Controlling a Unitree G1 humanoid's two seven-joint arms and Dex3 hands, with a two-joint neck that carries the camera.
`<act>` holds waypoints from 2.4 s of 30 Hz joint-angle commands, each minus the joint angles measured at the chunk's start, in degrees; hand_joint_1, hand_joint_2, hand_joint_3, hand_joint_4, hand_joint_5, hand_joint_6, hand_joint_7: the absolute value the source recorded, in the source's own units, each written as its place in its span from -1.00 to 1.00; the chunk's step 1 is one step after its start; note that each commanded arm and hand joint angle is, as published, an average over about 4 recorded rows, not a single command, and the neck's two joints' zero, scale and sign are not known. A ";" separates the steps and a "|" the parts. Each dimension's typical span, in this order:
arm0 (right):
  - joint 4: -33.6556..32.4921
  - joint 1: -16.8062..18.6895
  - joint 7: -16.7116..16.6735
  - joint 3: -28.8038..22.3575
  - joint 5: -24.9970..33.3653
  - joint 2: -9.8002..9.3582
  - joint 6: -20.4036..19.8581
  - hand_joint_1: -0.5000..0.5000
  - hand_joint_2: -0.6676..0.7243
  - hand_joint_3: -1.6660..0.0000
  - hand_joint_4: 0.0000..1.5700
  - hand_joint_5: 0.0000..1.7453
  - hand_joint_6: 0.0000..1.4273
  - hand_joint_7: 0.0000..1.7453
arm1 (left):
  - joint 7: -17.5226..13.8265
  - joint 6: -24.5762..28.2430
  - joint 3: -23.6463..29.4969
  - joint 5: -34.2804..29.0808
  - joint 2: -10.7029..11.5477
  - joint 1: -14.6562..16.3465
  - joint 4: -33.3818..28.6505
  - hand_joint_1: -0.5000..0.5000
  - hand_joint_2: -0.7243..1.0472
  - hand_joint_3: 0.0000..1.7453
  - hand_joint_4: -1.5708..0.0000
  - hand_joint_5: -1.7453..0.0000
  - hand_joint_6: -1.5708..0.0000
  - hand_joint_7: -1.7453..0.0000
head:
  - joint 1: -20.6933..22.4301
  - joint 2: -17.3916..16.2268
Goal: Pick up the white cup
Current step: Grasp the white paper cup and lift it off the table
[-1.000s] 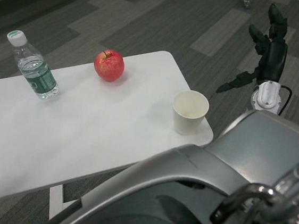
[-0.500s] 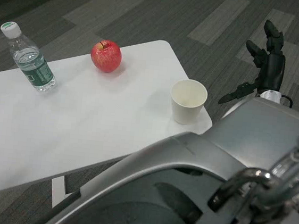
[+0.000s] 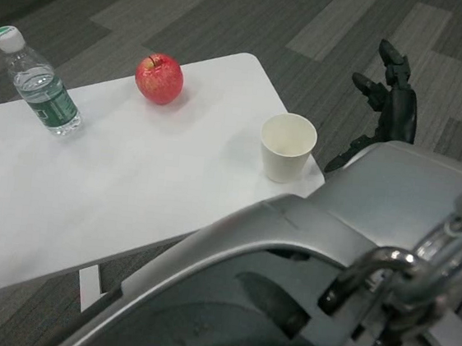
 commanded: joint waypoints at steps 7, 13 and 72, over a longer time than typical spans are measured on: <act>-7.55 2.70 1.49 2.48 0.57 -2.03 -0.09 -0.83 1.00 1.00 -0.40 -0.67 -1.00 -0.68 | 0.06 0.14 -0.15 0.00 -0.27 -2.57 2.11 -1.00 -0.90 -0.90 1.00 0.65 1.00 0.84 | -1.78 1.06; -9.13 2.98 1.54 2.51 0.57 -1.86 -0.09 -0.83 1.00 1.00 -0.49 -0.67 -1.00 -0.68 | 0.11 -0.03 -0.15 -0.04 -0.20 -2.74 2.74 -1.00 -0.90 -0.90 1.00 0.65 1.00 0.84 | -3.03 1.99; 4.84 -11.85 9.23 28.48 0.17 -1.50 -0.61 -0.83 1.00 1.00 -0.91 -0.67 -1.00 -0.68 | 0.15 -0.30 -0.64 -0.17 -0.11 -2.83 3.45 -1.00 -0.90 -0.90 1.00 0.65 1.00 0.84 | -1.72 4.00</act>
